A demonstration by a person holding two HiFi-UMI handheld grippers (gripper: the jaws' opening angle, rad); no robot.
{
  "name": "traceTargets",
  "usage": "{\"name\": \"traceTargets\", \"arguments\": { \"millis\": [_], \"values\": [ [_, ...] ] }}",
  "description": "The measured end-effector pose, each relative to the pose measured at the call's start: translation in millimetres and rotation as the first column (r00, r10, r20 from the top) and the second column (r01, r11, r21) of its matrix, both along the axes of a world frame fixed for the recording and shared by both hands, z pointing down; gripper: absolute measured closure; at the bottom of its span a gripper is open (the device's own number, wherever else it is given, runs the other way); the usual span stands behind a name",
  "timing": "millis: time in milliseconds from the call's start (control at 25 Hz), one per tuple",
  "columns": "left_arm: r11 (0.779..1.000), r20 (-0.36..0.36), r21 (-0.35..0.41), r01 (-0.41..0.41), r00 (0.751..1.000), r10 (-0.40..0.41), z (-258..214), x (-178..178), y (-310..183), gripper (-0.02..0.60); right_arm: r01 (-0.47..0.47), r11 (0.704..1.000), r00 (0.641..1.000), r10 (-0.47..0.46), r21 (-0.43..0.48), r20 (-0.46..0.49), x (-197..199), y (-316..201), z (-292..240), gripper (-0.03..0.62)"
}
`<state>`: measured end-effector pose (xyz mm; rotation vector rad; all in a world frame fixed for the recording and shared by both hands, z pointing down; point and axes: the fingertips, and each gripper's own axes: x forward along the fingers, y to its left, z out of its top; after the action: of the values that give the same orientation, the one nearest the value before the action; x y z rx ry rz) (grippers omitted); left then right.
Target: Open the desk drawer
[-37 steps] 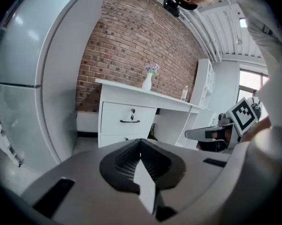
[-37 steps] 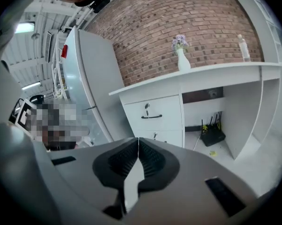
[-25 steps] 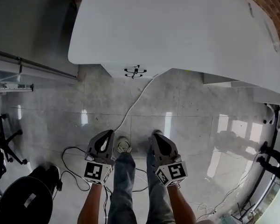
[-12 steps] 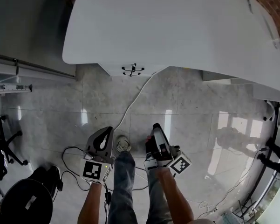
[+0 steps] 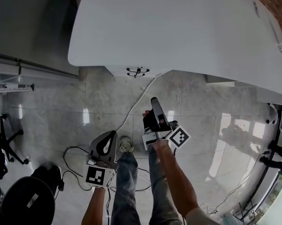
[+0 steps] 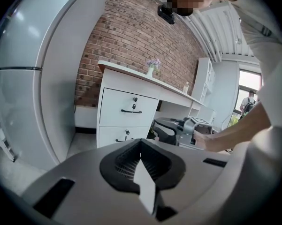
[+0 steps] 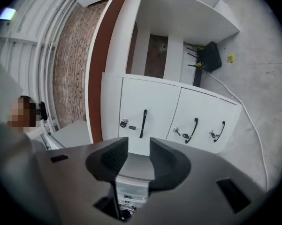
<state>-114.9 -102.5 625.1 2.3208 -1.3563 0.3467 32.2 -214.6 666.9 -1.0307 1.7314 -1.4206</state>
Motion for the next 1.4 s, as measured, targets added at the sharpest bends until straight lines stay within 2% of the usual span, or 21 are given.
{"name": "traceTargets", "arguments": {
  "millis": [280, 520, 840, 1000, 1400],
  "values": [
    [1.000, -0.009, -0.005, 0.011, 1.000, -0.011, -0.7, -0.7, -2.3, 0.569, -0.005, 1.000, 0.999, 0.005, -0.005, 0.053, -15.7, -72.1, 10.9, 0.444],
    [1.000, -0.010, -0.005, -0.007, 1.000, 0.007, -2.7, 3.6, -6.0, 0.569, -0.063, 0.998, 0.994, 0.064, -0.019, 0.089, -11.1, -115.2, 8.3, 0.444],
    [1.000, -0.012, 0.009, -0.002, 1.000, 0.002, -6.5, -6.2, -12.2, 0.569, -0.083, 0.996, 0.989, 0.085, -0.022, 0.122, -22.3, -128.3, 8.4, 0.451],
    [1.000, -0.008, 0.007, -0.006, 1.000, 0.007, -5.5, -6.6, -10.4, 0.569, -0.082, 0.997, 0.992, 0.082, 0.002, 0.092, -21.7, -129.3, 4.2, 0.547],
    [1.000, -0.025, 0.009, -0.013, 1.000, 0.014, -7.5, 2.0, -10.5, 0.569, -0.086, 0.996, 0.987, 0.085, 0.002, 0.139, -22.7, -128.9, 2.0, 0.560]
  ]
}}
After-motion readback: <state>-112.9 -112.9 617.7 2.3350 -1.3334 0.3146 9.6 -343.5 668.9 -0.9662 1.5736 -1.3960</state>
